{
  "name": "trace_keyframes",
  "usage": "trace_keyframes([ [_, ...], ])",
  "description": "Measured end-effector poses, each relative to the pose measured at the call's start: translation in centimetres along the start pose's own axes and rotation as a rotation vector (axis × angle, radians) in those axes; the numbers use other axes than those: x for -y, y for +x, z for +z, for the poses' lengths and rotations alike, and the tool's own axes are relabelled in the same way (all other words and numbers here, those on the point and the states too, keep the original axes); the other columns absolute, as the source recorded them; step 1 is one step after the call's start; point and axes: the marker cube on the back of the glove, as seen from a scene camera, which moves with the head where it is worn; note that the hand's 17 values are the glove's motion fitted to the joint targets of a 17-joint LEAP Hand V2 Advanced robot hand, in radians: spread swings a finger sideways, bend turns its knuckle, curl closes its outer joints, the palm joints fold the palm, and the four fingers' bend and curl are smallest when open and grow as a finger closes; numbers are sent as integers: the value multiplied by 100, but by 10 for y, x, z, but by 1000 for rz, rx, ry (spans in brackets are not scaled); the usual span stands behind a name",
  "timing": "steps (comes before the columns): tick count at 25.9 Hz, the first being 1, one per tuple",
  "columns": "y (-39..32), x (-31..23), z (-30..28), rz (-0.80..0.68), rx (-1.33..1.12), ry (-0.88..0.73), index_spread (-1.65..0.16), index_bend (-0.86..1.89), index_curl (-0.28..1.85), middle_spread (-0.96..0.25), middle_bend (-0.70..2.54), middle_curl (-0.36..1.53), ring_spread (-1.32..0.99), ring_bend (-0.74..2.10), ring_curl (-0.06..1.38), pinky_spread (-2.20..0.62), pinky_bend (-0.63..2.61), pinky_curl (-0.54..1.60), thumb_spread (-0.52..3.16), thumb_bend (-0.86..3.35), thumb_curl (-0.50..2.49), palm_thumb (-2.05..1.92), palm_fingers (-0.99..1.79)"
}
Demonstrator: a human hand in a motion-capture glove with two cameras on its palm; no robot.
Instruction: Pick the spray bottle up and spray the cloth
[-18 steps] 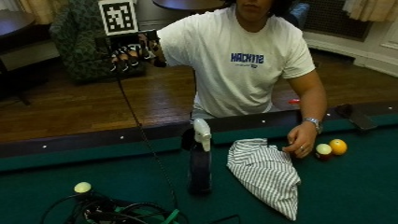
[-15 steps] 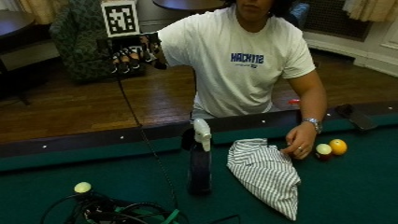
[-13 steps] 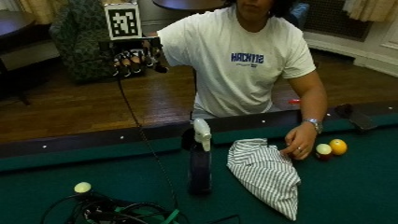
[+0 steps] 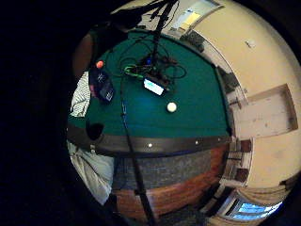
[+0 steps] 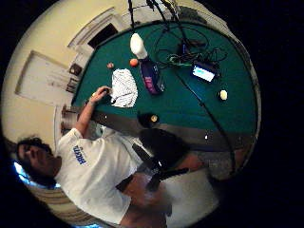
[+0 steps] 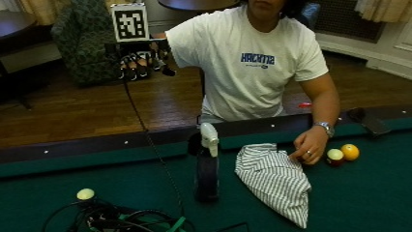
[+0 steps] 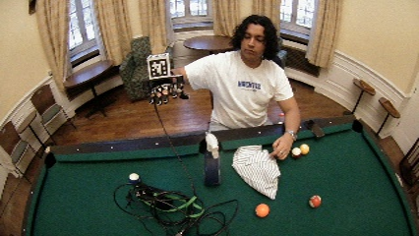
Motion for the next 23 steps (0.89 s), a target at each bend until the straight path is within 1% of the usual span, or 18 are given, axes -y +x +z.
trace_keyframes([
  [5,-1,-1,1,-39,4,24,-41,12,13,-6,22,22,-6,44,21,22,54,27,89,0,21,35,25],
  [10,0,-4,10,25,21,-17,-41,12,14,-6,22,24,-6,45,23,22,54,28,91,-2,23,36,24],
  [23,11,-20,60,-9,50,-98,-42,12,16,-7,22,28,-6,46,25,22,54,31,94,-3,27,36,23],
])
